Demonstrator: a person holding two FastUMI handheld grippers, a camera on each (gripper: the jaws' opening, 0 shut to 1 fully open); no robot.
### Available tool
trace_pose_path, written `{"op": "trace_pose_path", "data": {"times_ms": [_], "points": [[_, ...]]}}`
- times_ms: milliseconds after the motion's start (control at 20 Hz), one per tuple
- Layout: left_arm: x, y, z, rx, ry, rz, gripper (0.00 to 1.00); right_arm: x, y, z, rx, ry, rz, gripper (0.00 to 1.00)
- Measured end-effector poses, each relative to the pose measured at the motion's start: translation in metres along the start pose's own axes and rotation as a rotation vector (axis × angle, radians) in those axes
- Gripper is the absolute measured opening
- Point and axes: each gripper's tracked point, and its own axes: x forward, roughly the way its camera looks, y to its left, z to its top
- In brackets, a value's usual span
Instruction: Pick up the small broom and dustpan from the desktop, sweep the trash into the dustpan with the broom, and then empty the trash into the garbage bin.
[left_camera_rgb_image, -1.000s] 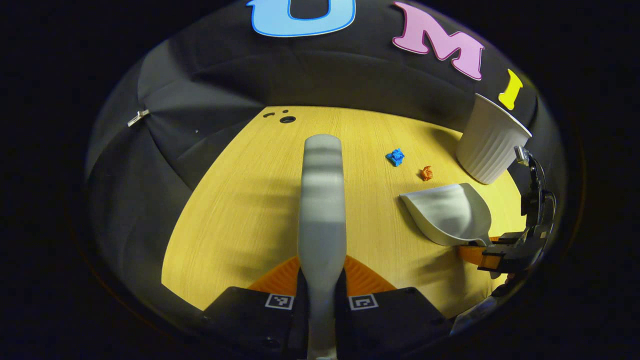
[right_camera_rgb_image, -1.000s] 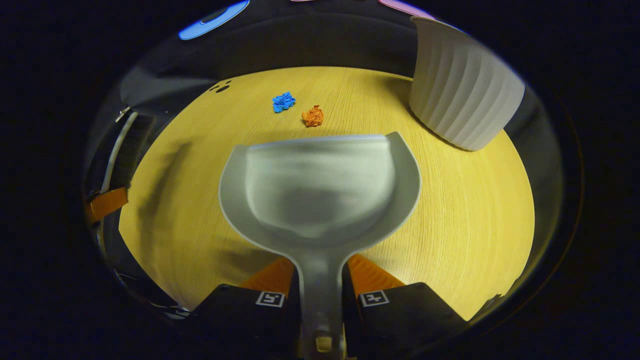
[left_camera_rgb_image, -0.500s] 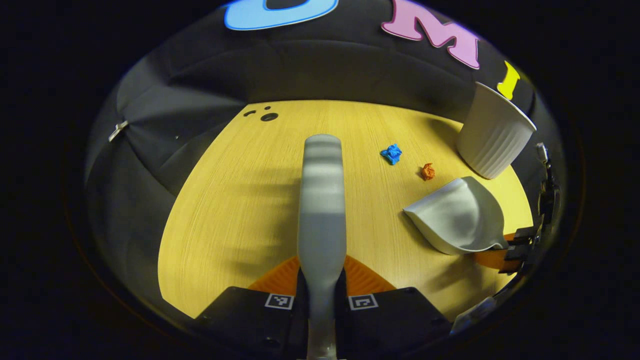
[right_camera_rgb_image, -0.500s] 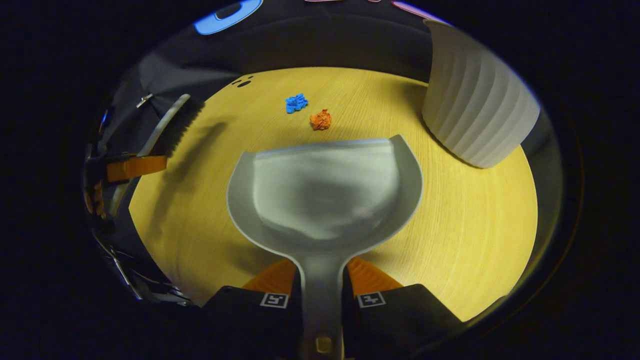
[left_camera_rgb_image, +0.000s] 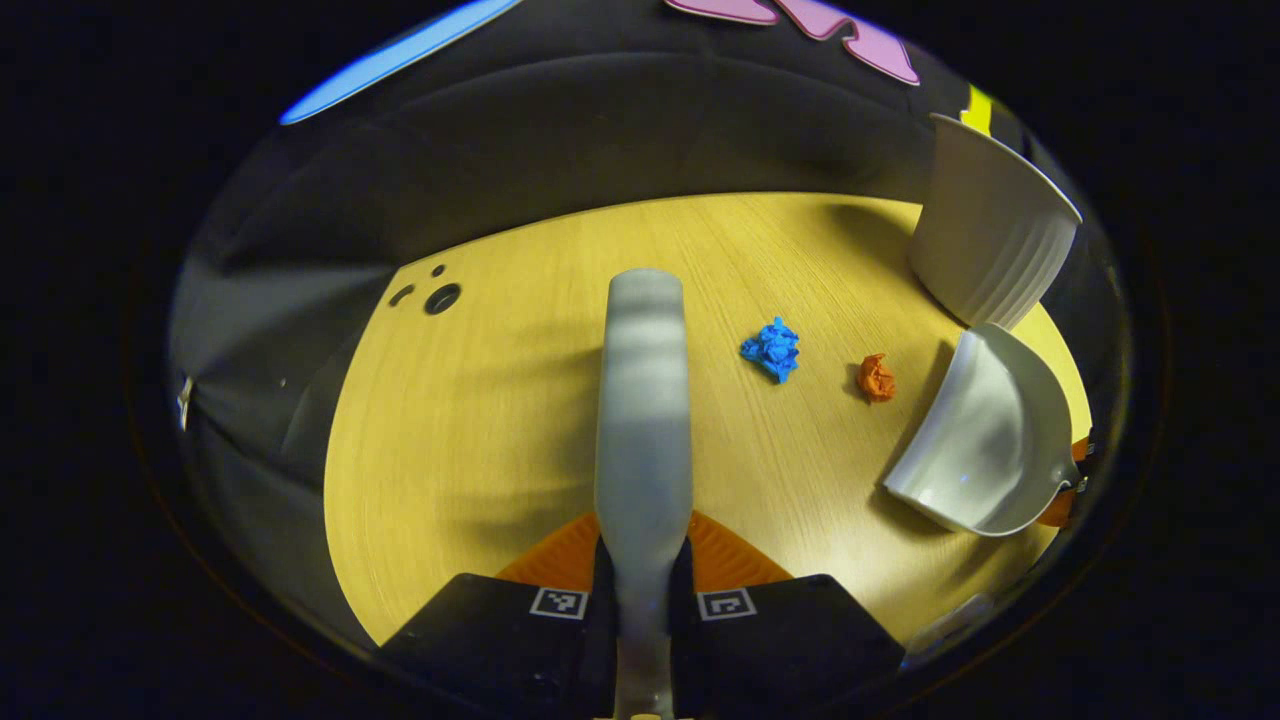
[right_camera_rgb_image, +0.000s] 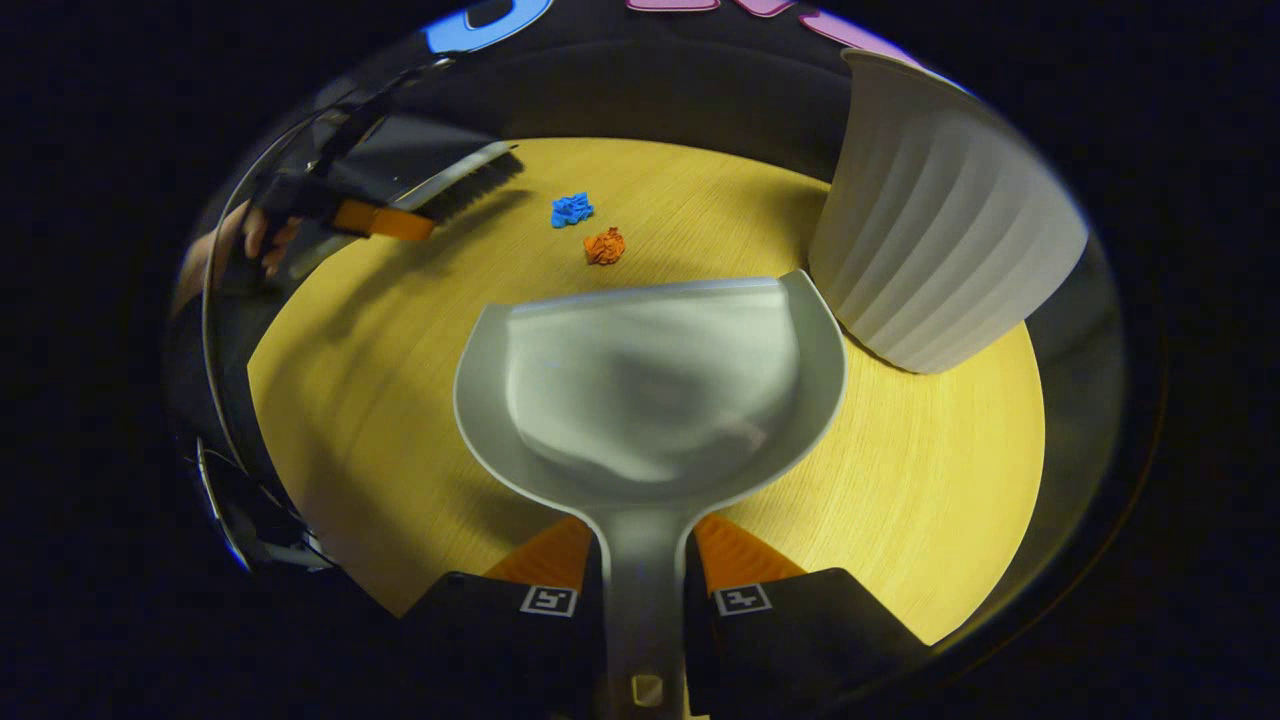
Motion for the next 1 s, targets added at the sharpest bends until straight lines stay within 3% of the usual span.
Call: {"op": "trace_pose_path", "data": {"times_ms": [50,150,350,550,800,950,1000], "points": [[0.010,0.000,0.007,0.045,0.008,0.005,0.25,0.000,-0.001,-0.002,-0.017,0.010,0.003,0.31],[0.026,-0.004,0.021,0.153,0.023,0.000,0.25,0.001,-0.002,-0.005,-0.043,0.015,0.014,0.35],[0.047,-0.029,0.040,0.360,0.037,-0.096,0.27,0.003,-0.002,-0.007,-0.037,0.024,0.046,0.35],[0.052,-0.060,0.044,0.485,0.045,-0.177,0.24,0.004,-0.005,-0.009,-0.056,0.029,0.051,0.35],[0.036,-0.109,0.036,0.613,0.060,-0.299,0.27,0.004,-0.005,-0.011,-0.048,0.050,0.067,0.35],[0.020,-0.140,0.012,0.596,0.099,-0.383,0.25,0.008,-0.005,-0.012,-0.052,0.036,0.063,0.31],[0.014,-0.152,0.005,0.586,0.110,-0.415,0.25,0.007,-0.004,-0.013,-0.047,0.034,0.071,0.35]]}}
